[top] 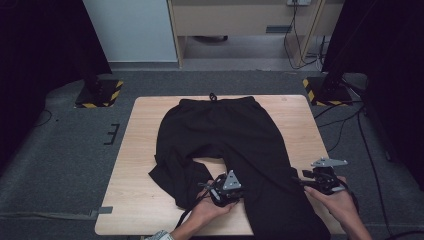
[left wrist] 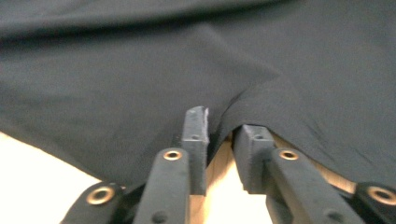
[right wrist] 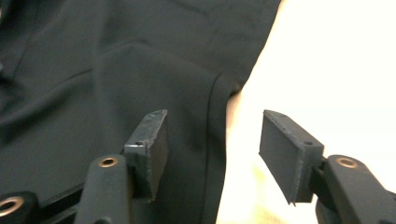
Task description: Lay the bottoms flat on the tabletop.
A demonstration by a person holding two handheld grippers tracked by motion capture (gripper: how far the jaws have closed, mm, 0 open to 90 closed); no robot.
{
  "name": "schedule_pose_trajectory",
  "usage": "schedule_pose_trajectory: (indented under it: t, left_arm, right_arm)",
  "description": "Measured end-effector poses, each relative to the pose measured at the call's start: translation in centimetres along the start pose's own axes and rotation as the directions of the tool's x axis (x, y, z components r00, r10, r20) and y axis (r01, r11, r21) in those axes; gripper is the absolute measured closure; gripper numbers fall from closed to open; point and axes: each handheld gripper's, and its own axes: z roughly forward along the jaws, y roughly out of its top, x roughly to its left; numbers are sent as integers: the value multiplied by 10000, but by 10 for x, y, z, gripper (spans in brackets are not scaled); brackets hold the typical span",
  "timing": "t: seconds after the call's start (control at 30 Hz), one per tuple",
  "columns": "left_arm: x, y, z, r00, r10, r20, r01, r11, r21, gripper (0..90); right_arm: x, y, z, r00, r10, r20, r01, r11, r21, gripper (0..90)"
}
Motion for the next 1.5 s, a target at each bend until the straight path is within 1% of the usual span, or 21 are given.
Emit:
schedule_pose_trajectory:
  t: [0.03,0.1,0.17,0.2,0.27,0.33,0.43,0.47,0.5,0.57,0.63,0.73,0.83,1.0,1.03,1.07,1.17,1.27,1.33,1.43,1.5]
  left_arm:
    - [1,1,1,10000,-17,-38,17,9999,100,817]
    - [2,1,2,9999,-149,-14,149,9998,105,872]
    - [3,1,0,9998,-221,-15,221,9996,185,889]
    - [4,1,-2,9998,-218,-31,219,9994,253,890]
    - [5,0,-6,9997,-249,-2,249,9991,348,892]
    - [7,-2,-10,9997,-226,8,226,9986,483,892]
    - [11,-5,-17,9996,-290,-48,292,9982,527,893]
    - [13,-6,-19,9993,-373,-54,375,9984,429,893]
    - [14,-5,-20,9992,-383,-59,385,9986,372,893]
    - [15,-5,-21,9992,-400,-43,401,9983,426,893]
    - [15,-7,-19,9995,-315,23,314,9984,466,886]
    - [16,-9,-17,9996,-247,-169,252,9992,304,803]
    - [19,-9,-14,9987,-388,-332,392,9992,120,743]
    - [22,-8,-11,9964,-753,-386,753,9972,-1,739]
    - [22,-8,-10,9967,-731,-356,732,9973,31,748]
    - [22,-7,-10,9969,-701,-343,703,9975,42,754]
    - [21,-7,-10,9973,-730,-54,731,9973,120,779]
    - [17,-6,-11,9973,-639,366,626,9975,341,800]
    - [13,-6,-13,9970,-469,615,437,9977,524,800]
    - [10,-7,-17,9972,-187,725,134,9973,728,785]
    - [10,-8,-19,9968,-220,764,165,9973,717,753]
  right_arm:
    - [-1,2,5,10000,-42,13,41,9999,119,486]
    - [0,4,14,9998,-170,-119,171,9998,81,654]
    - [4,6,19,9990,-291,-344,295,9995,116,823]
    - [6,8,21,9984,-345,-446,353,9992,166,875]
    - [7,12,21,9979,-453,-454,472,9980,418,892]
    - [5,19,18,9984,-566,-85,569,9971,497,894]
    - [-5,33,10,9976,-454,524,441,9987,250,894]
    - [-9,38,8,9969,-466,640,457,9988,151,893]
    - [-12,41,7,9976,-334,602,333,9994,16,891]
    - [-15,45,10,9974,-191,692,200,9997,-133,851]
    - [-12,43,15,9970,-224,737,231,9997,-92,658]
    - [-8,35,19,9980,-2,634,21,9996,-289,526]
    - [-5,22,22,9989,237,403,-219,9988,-430,450]
    - [7,8,29,9991,-95,420,110,9993,-360,353]
    - [10,6,31,9990,-190,415,197,9997,-173,320]
    - [12,5,32,9987,-208,471,212,9997,-83,312]
    - [18,0,35,9941,-812,719,813,9967,21,295]
    - [21,-2,33,9933,-827,812,821,9966,109,298]
    - [23,-4,30,9933,-819,820,800,9964,268,303]
    - [32,-11,21,9933,-851,783,812,9954,508,315]
    - [38,-17,14,9934,-960,635,913,9930,744,316]
